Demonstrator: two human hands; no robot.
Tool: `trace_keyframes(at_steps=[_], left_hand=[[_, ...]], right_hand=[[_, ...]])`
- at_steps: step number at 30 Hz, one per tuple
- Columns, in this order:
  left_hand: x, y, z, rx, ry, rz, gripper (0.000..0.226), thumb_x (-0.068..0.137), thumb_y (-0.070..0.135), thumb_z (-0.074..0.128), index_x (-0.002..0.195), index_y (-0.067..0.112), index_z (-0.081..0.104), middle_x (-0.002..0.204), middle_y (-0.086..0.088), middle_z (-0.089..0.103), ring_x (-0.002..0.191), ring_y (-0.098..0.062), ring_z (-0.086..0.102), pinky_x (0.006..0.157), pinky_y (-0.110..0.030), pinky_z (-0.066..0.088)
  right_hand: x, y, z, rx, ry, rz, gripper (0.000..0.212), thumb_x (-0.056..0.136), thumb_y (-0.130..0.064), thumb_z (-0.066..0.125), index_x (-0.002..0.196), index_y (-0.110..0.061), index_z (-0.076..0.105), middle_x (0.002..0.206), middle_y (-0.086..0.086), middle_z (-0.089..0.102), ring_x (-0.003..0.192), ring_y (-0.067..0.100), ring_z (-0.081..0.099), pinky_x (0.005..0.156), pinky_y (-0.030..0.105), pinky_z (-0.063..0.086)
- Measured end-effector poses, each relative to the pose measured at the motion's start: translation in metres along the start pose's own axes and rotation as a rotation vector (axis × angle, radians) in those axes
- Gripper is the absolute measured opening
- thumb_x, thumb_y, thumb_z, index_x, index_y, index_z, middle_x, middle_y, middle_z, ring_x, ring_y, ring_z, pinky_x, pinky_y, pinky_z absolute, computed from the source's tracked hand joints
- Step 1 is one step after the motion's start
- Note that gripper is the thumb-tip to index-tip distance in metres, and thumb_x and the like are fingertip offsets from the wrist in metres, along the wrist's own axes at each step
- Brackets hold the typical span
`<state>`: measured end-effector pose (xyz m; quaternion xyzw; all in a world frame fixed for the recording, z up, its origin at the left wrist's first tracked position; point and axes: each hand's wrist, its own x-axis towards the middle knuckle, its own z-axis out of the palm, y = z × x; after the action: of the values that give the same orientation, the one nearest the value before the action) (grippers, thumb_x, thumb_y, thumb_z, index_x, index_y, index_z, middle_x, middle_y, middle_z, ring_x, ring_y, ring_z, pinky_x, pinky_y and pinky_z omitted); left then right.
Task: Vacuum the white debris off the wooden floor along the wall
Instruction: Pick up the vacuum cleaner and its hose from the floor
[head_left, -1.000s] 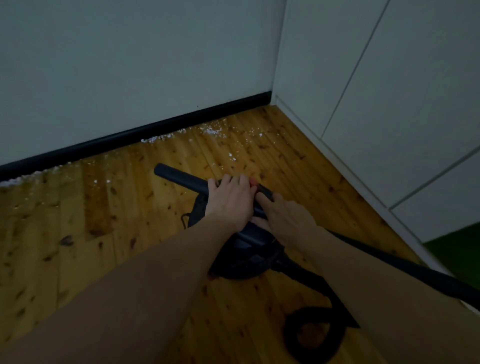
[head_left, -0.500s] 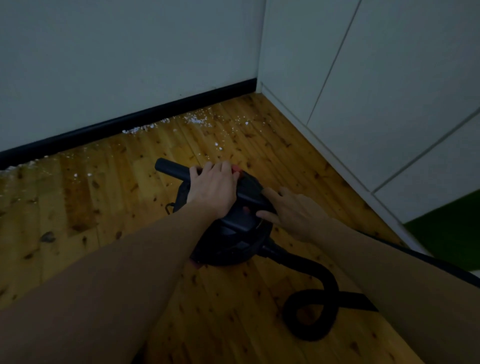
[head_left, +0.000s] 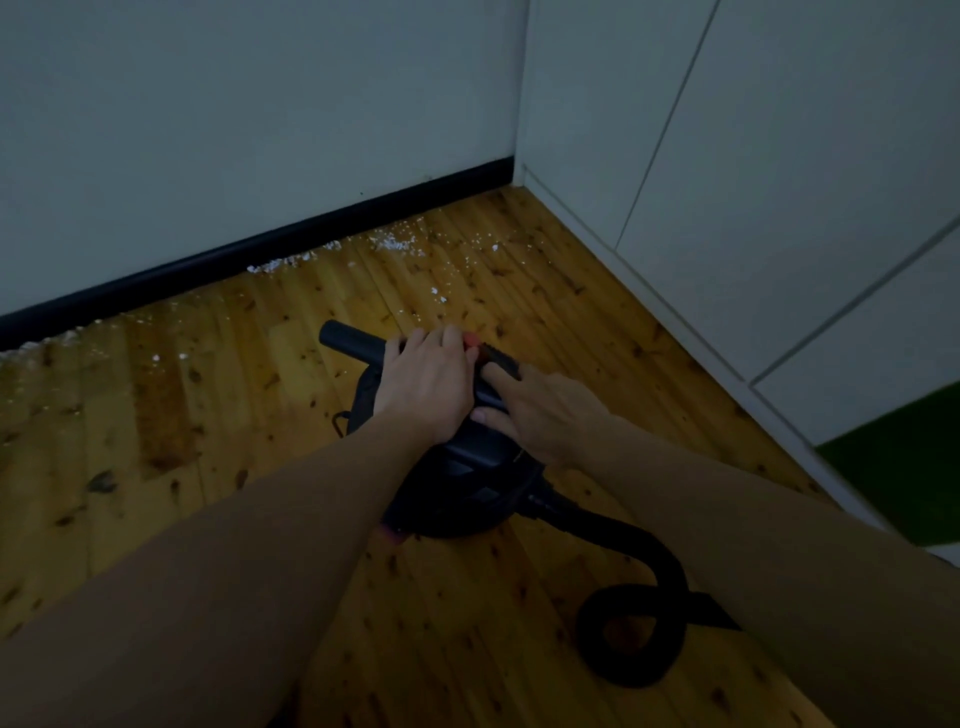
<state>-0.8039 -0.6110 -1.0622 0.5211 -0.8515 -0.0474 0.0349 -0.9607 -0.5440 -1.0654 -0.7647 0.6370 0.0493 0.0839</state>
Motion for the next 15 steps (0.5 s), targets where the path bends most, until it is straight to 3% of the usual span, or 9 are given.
trace_keyframes(at_steps=[7, 11, 15], left_hand=[[0.000, -0.004, -0.003, -0.017, 0.022, 0.024, 0.035, 0.111, 0.037, 0.027, 0.112, 0.015, 0.054, 0.113, -0.010, 0.067, 0.109, -0.031, 0.059, 0.099, -0.044, 0.038], [-0.002, -0.003, -0.002, -0.053, 0.032, 0.020, 0.034, 0.112, 0.036, 0.029, 0.115, 0.014, 0.054, 0.119, -0.011, 0.064, 0.114, -0.031, 0.056, 0.100, -0.045, 0.038], [0.000, 0.002, -0.003, -0.116, 0.008, -0.016, 0.036, 0.111, 0.037, 0.028, 0.119, 0.013, 0.054, 0.127, -0.012, 0.060, 0.121, -0.032, 0.053, 0.101, -0.050, 0.041]], right_hand=[[-0.018, 0.023, -0.004, 0.045, -0.047, -0.027, 0.058, 0.108, -0.059, 0.035, 0.154, -0.024, 0.030, 0.123, 0.016, 0.061, 0.097, 0.034, 0.065, 0.070, 0.037, 0.043], [-0.057, 0.064, 0.004, 0.019, -0.068, 0.015, 0.070, 0.092, -0.078, 0.010, 0.147, -0.035, 0.021, 0.112, 0.011, 0.061, 0.077, 0.026, 0.059, 0.066, 0.041, 0.055], [-0.079, 0.081, 0.011, -0.005, -0.038, 0.022, 0.079, 0.087, -0.079, 0.003, 0.147, -0.034, 0.027, 0.111, 0.007, 0.060, 0.070, 0.024, 0.058, 0.061, 0.038, 0.054]])
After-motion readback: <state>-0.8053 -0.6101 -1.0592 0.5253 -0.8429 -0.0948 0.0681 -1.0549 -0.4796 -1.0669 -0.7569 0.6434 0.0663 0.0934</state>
